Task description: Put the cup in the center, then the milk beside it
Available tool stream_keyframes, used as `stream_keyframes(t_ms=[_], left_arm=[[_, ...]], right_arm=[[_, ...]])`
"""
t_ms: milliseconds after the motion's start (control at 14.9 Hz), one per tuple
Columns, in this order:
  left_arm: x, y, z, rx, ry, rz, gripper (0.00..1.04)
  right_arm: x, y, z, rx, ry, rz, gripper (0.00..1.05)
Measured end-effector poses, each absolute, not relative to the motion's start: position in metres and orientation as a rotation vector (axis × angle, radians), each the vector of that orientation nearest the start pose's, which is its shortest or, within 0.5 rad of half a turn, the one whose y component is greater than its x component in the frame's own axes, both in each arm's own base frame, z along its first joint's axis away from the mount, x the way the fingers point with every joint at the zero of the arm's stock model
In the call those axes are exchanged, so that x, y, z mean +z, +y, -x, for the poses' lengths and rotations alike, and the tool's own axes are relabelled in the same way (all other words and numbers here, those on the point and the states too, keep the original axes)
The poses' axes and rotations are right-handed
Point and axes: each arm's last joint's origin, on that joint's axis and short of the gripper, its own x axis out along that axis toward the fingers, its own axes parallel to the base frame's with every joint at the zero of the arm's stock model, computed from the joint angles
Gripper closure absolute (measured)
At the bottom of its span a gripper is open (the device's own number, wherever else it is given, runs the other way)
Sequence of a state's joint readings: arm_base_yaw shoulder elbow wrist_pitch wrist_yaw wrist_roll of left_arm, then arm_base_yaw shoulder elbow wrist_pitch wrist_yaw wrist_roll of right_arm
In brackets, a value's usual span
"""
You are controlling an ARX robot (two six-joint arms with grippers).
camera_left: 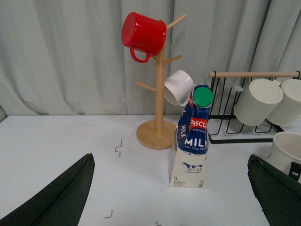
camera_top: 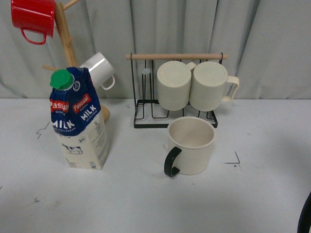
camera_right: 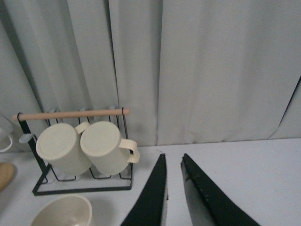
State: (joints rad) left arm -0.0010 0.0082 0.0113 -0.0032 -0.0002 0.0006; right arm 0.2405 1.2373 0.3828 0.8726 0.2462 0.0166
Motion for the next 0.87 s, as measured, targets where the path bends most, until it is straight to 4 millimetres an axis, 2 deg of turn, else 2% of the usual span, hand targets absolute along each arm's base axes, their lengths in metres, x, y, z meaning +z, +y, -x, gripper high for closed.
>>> stream_keyframes(t_ms=[67,134,469,602,736,803,870], left_arm=[[0.166,0.000,-0.098,-0.001,0.001,-0.001,0.07],[0.166,0.000,-0.098,-0.001,0.001,-0.001,0.07],[0.166,0.000,-0.098,-0.001,0.001,-0.001,0.07],[0.166,0.000,-0.098,-0.001,0.001,-0.001,0.07],[0.166,0.000,-0.098,0.000,0.001,-0.001,0.07],[0.166,0.000,-0.098,-0.001,0.001,-0.001,0.07],[0.166,0.000,-0.098,-0.001,-0.001,-0.001,0.07]], right_arm=[[0.203,0.042,-0.219,0.002,-0.012,-0.015,0.97],[0.195,0.037,-0.211,0.000,0.010,-0.005,1.03],[0.180,0.015,-0.172,-0.006,0.013,-0.005,1.03],[0.177,0.012,-0.161,-0.003,0.009,-0.005,1.03],[0.174,-0.001,-0.152,-0.017,0.007,-0.006,1.03],[0.169,-0.001,-0.148,-0.010,-0.021,-0.006,1.03],[0.162,0.000,-0.145,-0.005,0.022,-0.006,1.03]])
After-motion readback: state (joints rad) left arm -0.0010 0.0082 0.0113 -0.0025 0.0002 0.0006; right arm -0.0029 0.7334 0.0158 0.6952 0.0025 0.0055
